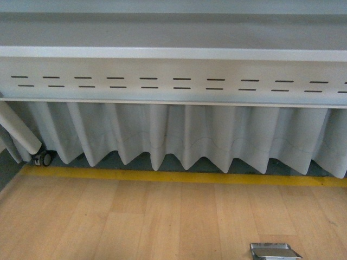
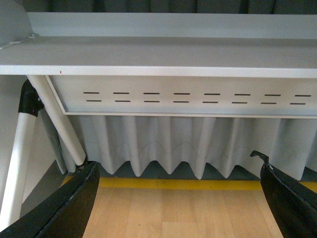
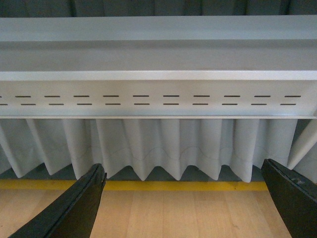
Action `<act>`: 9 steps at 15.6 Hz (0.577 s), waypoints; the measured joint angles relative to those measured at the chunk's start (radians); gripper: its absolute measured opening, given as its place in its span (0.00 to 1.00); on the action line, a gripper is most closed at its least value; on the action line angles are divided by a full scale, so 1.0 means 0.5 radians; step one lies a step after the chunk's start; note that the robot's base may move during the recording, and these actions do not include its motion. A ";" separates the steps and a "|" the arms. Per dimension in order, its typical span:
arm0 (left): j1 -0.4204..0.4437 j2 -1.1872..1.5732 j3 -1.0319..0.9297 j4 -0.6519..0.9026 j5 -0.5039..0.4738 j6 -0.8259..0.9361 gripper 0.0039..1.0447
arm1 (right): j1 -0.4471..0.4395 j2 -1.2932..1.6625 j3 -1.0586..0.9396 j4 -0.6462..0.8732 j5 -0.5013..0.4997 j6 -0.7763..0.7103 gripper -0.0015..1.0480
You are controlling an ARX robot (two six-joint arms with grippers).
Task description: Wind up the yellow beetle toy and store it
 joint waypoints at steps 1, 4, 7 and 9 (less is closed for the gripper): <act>0.000 0.000 0.000 0.001 -0.001 0.000 0.94 | 0.000 0.000 0.000 0.000 0.000 0.000 0.94; 0.000 0.000 0.000 0.000 -0.001 0.000 0.94 | 0.000 0.000 0.000 0.001 0.000 0.000 0.94; 0.000 0.001 0.000 0.001 0.000 0.000 0.94 | 0.000 0.000 0.000 0.001 0.000 0.000 0.94; 0.000 0.000 0.000 0.001 0.000 0.000 0.94 | 0.000 0.000 0.000 0.000 0.000 0.000 0.94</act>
